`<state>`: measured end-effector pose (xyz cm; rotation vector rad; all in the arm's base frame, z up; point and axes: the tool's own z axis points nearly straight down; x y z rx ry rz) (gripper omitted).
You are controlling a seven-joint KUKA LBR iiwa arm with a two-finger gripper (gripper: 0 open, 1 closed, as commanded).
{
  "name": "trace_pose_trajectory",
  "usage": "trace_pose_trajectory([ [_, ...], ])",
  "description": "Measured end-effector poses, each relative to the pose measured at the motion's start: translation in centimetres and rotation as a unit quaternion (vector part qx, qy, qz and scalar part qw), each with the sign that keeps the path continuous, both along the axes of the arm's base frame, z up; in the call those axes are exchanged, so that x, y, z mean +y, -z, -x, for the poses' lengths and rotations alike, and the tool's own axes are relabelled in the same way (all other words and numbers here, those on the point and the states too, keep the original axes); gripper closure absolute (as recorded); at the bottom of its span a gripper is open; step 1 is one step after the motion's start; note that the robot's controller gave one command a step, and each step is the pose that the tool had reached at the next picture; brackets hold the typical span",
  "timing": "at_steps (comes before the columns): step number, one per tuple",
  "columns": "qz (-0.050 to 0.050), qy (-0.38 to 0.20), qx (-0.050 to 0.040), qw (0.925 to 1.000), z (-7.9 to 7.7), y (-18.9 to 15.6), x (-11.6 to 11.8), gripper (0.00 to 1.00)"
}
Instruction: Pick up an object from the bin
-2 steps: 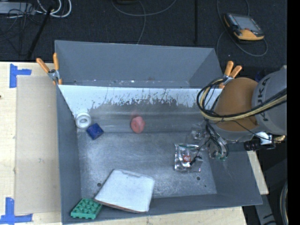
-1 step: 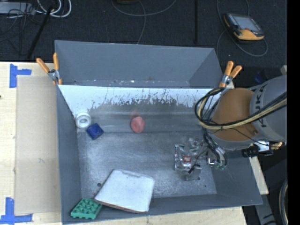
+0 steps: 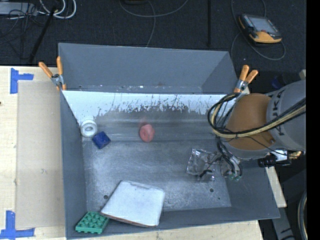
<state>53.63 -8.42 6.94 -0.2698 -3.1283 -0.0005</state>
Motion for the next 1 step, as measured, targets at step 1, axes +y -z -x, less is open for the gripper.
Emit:
trace_pose_trajectory([
  [1, 0.001, 0.025, -0.0051, 0.9997, -0.65, -11.35, 1.49, 1.00],
])
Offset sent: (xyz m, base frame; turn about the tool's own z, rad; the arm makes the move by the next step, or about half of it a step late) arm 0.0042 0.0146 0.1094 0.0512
